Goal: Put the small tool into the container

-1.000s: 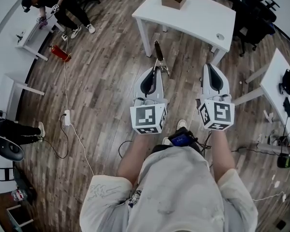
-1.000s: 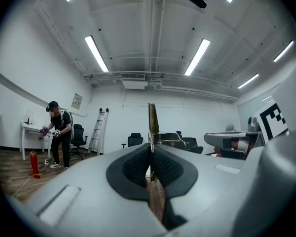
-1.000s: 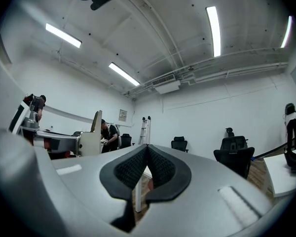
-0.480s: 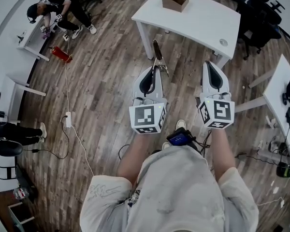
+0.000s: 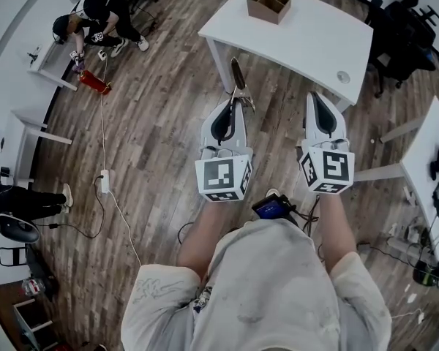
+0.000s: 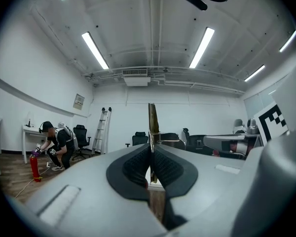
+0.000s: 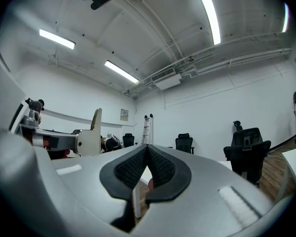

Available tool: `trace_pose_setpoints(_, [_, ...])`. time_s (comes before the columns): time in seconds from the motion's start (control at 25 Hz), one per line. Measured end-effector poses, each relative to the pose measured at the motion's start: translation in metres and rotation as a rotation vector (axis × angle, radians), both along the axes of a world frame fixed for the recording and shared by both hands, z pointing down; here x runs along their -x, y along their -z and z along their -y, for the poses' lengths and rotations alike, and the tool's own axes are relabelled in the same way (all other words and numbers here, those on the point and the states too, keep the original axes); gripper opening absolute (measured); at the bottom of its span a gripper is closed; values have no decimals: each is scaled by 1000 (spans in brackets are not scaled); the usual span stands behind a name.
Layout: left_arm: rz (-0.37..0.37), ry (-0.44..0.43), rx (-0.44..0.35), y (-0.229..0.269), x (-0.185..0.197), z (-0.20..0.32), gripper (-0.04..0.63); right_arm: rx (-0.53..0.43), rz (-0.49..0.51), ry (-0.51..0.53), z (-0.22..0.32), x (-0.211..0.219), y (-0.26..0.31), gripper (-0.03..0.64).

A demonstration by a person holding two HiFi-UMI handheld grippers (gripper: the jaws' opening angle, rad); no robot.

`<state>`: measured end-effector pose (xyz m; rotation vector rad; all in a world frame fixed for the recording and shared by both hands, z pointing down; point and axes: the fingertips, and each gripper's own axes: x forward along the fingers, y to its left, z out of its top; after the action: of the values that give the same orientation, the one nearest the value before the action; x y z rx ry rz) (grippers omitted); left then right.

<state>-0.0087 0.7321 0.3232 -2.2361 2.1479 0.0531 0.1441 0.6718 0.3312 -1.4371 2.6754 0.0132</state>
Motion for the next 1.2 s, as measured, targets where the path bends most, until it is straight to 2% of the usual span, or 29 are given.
trace_pose_setpoints(0.44, [9,37,-5,4,-61,209,18,-13,9,22,213,-63,7,6])
trace_pose_setpoints(0.72, [13,52,-2,7,-78,294,18,-2,16,30,300,-82,9,6])
trace_pose_setpoints(0.92, [2,48,1,-3,-52,360,18,2,9,26,366,-57,-2,6])
trace_pose_setpoints(1.2, [-1,7,-8,-12,31,454,18,-18,-21,-2,454,26,-8,6])
